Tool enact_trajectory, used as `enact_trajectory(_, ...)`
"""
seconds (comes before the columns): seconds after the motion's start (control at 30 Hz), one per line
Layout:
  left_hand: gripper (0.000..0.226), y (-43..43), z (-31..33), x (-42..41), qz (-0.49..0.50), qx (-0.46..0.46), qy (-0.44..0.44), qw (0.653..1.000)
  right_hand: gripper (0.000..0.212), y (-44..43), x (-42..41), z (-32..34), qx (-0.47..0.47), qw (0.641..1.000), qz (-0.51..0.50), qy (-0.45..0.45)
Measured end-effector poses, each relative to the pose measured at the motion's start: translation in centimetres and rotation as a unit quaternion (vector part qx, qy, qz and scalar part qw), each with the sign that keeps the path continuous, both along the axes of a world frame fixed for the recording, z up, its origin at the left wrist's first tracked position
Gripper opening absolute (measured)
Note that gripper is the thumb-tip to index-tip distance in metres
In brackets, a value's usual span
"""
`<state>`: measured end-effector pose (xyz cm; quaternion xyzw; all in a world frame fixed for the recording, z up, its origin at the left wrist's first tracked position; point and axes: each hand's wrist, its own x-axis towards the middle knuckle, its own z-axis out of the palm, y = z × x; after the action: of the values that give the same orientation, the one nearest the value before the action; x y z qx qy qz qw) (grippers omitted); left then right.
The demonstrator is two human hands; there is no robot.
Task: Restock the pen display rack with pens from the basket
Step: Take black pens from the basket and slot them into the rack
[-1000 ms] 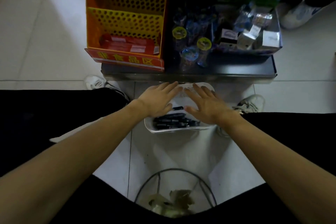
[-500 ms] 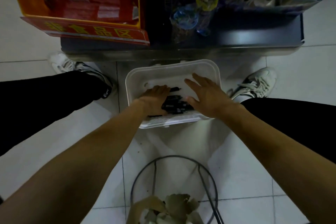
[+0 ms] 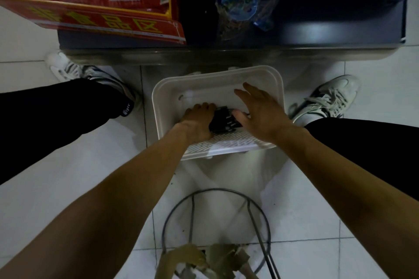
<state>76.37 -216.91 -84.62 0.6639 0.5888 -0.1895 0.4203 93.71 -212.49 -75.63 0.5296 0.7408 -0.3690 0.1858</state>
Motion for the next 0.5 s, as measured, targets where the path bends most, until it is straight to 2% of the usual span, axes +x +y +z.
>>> enact_trajectory(0.2,0.04,0.4,1.0,-1.3,0.036,0.015,-0.056,0.998,0.059,0.1,-0.2,0.7,0.006,1.0,-0.004,0.009)
enact_trajectory(0.37,0.04,0.8,2.7,-1.8,0.055,-0.014,-0.076,0.995,0.057,0.2,-0.3,1.7,0.01,1.0,-0.004,0.013)
enact_trajectory(0.5,0.031,1.3,4.2,-2.3,0.117,-0.014,-0.083,0.99,0.057,0.4,-0.2,2.4,0.014,1.0,-0.015,0.024)
